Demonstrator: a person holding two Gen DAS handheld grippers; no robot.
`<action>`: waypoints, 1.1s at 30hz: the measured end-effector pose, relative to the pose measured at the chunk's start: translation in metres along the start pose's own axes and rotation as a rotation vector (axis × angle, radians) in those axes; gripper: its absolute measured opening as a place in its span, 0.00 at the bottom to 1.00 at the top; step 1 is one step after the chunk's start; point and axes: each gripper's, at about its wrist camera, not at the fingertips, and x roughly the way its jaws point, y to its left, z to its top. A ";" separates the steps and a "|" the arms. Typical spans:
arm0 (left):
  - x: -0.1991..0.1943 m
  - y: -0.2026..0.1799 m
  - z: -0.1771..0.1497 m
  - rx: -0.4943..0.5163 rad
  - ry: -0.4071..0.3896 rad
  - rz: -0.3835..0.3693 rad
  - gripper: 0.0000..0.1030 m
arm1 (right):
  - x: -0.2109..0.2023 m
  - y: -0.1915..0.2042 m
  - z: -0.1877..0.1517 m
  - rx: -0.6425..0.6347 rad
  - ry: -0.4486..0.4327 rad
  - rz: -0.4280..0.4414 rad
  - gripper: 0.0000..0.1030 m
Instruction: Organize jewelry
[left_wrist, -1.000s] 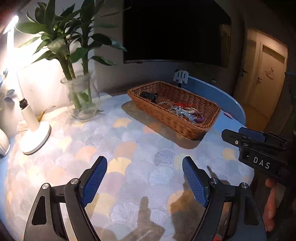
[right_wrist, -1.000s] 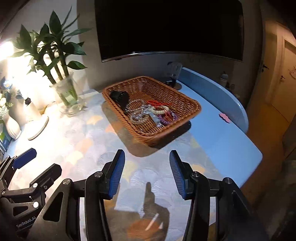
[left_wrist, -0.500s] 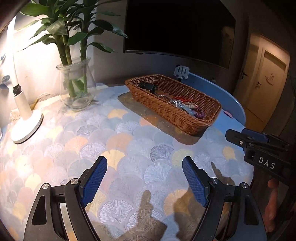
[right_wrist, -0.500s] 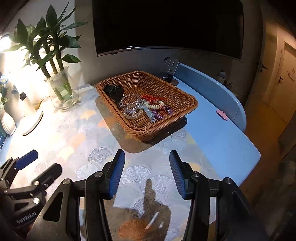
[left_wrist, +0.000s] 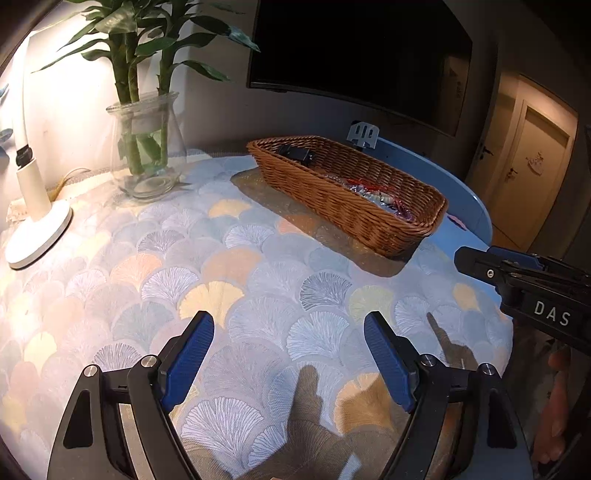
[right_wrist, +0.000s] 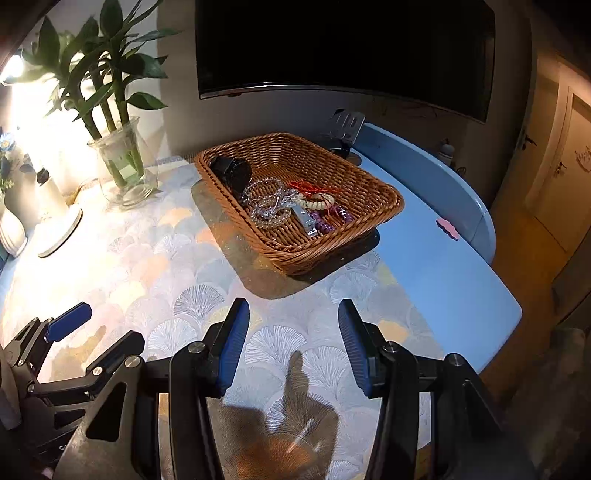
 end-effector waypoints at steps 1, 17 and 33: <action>0.000 0.000 0.000 0.003 -0.001 0.008 0.82 | 0.000 0.000 0.000 0.000 -0.001 0.003 0.51; -0.046 -0.007 0.020 0.002 -0.070 0.074 0.82 | -0.003 -0.003 0.001 0.028 0.003 0.035 0.51; -0.058 -0.004 0.023 -0.068 -0.081 0.126 0.82 | -0.017 -0.007 0.000 0.033 -0.018 0.058 0.51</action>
